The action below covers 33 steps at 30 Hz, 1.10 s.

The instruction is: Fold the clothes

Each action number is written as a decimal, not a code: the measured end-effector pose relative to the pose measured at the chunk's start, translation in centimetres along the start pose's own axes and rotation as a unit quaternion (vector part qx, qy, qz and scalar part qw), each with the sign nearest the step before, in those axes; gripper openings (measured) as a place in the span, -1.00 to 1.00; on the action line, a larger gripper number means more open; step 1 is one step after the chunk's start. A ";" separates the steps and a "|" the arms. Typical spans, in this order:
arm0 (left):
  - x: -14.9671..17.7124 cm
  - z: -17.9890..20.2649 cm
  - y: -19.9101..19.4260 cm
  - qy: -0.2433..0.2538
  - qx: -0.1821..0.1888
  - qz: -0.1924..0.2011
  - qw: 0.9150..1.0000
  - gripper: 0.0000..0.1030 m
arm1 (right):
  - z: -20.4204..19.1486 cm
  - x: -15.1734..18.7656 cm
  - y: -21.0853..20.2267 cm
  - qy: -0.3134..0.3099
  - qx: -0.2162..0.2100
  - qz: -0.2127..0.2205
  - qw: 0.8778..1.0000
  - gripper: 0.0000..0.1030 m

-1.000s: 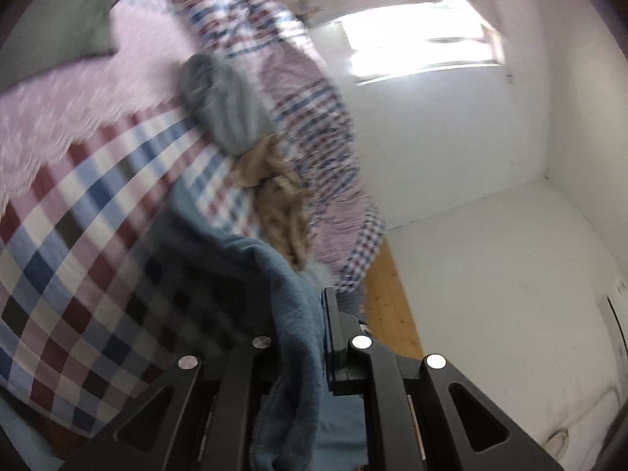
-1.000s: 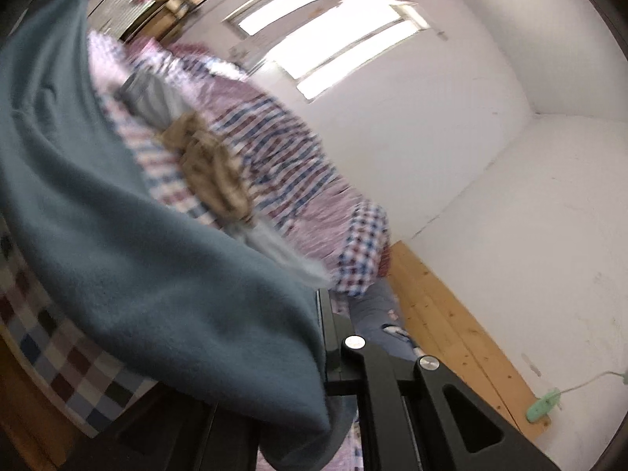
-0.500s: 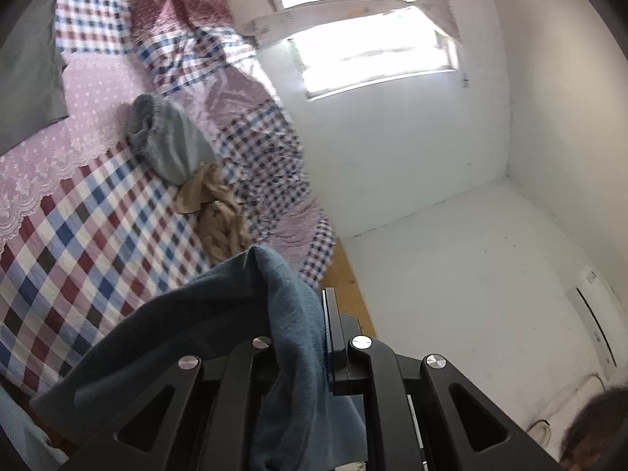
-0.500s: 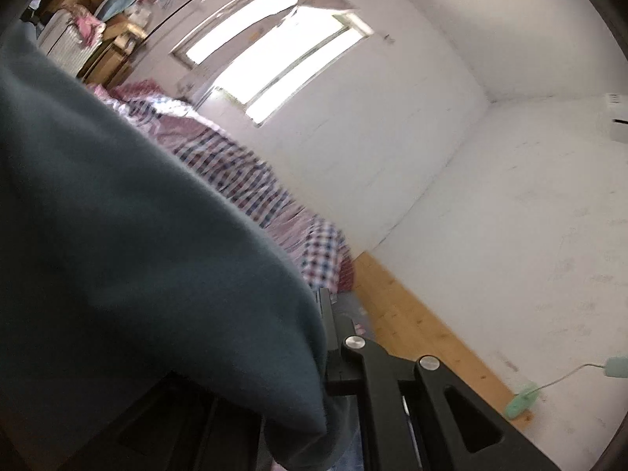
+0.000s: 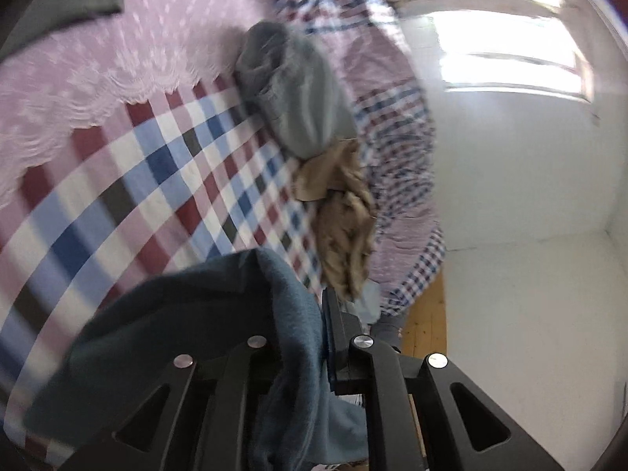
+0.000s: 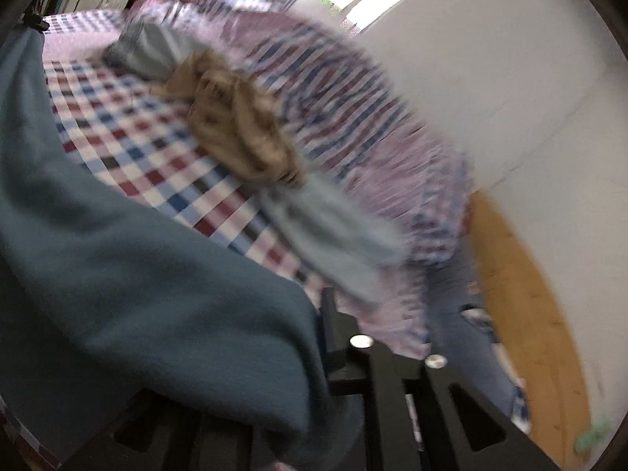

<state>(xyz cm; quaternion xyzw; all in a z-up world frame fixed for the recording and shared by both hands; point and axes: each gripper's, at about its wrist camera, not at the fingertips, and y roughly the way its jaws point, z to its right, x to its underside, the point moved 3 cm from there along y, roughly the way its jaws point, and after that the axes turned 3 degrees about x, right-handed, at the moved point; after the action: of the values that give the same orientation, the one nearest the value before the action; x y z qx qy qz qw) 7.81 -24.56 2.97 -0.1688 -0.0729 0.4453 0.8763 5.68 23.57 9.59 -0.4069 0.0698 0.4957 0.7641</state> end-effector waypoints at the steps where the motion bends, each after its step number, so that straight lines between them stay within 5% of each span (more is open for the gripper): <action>1: -1.0 -0.2 1.0 -0.009 -0.004 -0.001 1.000 -0.77 | 0.3 -0.2 2.0 0.000 -0.031 -0.024 0.999 -0.55; 2: -1.9 -0.3 1.6 -0.011 -0.008 0.009 1.000 -0.73 | 1.0 -0.3 3.9 0.011 -0.060 -0.055 0.997 -0.27; 4: -3.5 -0.3 2.3 -0.011 -0.008 0.029 0.999 -0.49 | 2.3 -0.4 7.4 0.037 -0.112 -0.112 0.987 -0.04; 5: -4.1 -0.4 2.5 -0.012 -0.004 0.037 0.999 -0.29 | 3.1 -0.5 8.8 0.061 -0.125 -0.129 0.982 0.01; 9: -5.6 -0.5 2.7 0.024 0.005 0.074 0.997 -0.25 | 7.6 -0.9 13.0 0.199 -0.164 -0.164 0.952 0.06; 12: -5.8 -0.8 1.6 0.049 0.004 0.102 0.994 -0.14 | 10.0 -0.8 14.9 0.273 -0.131 -0.178 0.936 0.08; 14: -5.6 -0.9 0.7 0.070 0.005 0.111 0.991 0.14 | 9.8 -0.3 14.4 0.299 -0.144 -0.162 0.929 0.09; 18: -4.3 -0.4 0.0 0.130 -0.026 0.092 0.987 0.21 | 8.3 2.2 11.7 0.362 -0.176 -0.122 0.907 0.11; 25: 0.5 -0.1 -3.2 0.251 -0.106 0.071 0.960 0.30 | 5.1 8.8 5.8 0.467 -0.212 -0.076 0.855 0.14; 33: 6.2 -2.3 -5.4 0.288 -0.175 0.021 0.941 0.30 | 3.6 13.1 1.5 0.491 -0.181 -0.068 0.849 0.17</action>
<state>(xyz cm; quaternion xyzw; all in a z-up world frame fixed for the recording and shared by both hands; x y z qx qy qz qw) 16.23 -23.04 2.65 -0.4414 0.1093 0.3765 0.8071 9.86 35.53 4.46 -0.7323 0.3168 0.1818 0.5748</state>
